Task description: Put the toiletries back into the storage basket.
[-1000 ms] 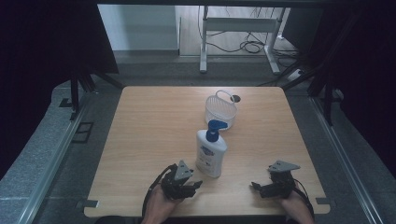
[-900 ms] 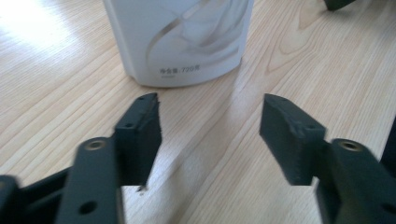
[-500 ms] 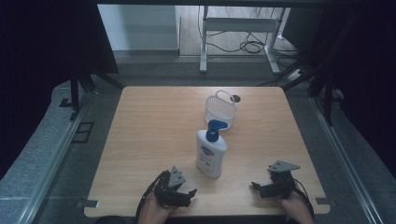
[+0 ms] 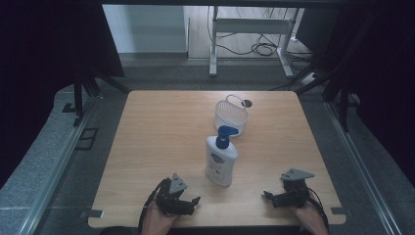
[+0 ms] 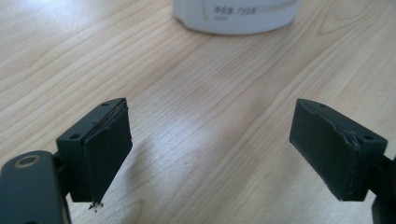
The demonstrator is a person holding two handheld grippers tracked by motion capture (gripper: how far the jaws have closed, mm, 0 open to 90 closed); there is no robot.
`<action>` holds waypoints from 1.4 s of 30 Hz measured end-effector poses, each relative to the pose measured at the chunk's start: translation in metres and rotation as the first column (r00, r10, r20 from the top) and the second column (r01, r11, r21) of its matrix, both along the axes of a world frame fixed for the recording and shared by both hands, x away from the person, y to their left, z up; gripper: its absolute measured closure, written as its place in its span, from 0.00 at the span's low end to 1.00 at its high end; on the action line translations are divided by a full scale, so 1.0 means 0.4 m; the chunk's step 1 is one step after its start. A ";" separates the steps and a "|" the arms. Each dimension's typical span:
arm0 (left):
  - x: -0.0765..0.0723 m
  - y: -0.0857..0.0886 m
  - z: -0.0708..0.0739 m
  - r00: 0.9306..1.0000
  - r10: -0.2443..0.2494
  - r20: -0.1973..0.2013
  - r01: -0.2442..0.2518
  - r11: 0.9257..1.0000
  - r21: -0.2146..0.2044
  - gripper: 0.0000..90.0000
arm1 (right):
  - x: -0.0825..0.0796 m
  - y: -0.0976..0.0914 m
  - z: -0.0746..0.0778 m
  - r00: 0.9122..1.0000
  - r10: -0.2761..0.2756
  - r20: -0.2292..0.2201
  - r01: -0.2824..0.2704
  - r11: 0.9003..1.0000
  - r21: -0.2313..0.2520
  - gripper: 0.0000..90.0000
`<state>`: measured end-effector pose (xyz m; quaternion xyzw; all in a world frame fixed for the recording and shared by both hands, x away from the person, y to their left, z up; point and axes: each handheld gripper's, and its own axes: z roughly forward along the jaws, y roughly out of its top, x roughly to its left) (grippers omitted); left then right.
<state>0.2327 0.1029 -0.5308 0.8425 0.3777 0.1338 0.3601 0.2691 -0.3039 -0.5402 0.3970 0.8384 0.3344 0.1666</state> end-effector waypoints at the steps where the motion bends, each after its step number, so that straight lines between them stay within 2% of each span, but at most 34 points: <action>1: 0.001 0.001 -0.003 1.000 0.002 -0.001 -0.002 1.000 0.005 0.14 | -0.001 0.001 0.002 1.000 0.000 0.005 0.000 1.000 -0.005 0.01; 8: 0.006 0.007 -0.010 1.000 0.011 -0.003 -0.011 1.000 -0.002 0.13 | -0.006 0.011 0.020 0.999 0.035 0.031 -0.036 0.999 0.014 0.01; 17: 0.011 0.005 -0.027 1.000 0.014 -0.012 -0.013 0.999 0.039 0.13 | -0.008 0.023 0.031 0.996 0.085 0.038 -0.087 0.995 0.040 0.00; 26: 0.010 0.007 -0.030 1.000 0.009 -0.008 -0.009 0.999 0.037 0.13 | -0.007 0.037 0.048 0.993 0.110 0.046 -0.113 0.991 0.064 0.00; 31: 0.010 0.007 -0.031 1.000 0.008 -0.009 -0.008 0.999 0.032 0.13 | -0.004 0.051 0.062 0.992 0.119 0.046 -0.122 0.991 0.061 0.00; 34: 0.010 0.007 -0.031 1.000 0.008 -0.009 -0.008 0.999 0.032 0.13 | -0.004 0.065 0.072 0.989 0.141 0.036 -0.143 0.988 0.063 0.00; 37: 0.010 0.007 -0.031 1.000 0.009 -0.009 -0.008 0.999 0.032 0.13 | -0.008 0.089 0.081 0.982 0.180 0.053 -0.182 0.983 0.037 0.00; 42: 0.010 0.007 -0.031 1.000 0.008 -0.008 -0.008 0.999 0.032 0.13 | -0.007 0.117 0.093 0.974 0.218 0.066 -0.220 0.975 0.032 0.00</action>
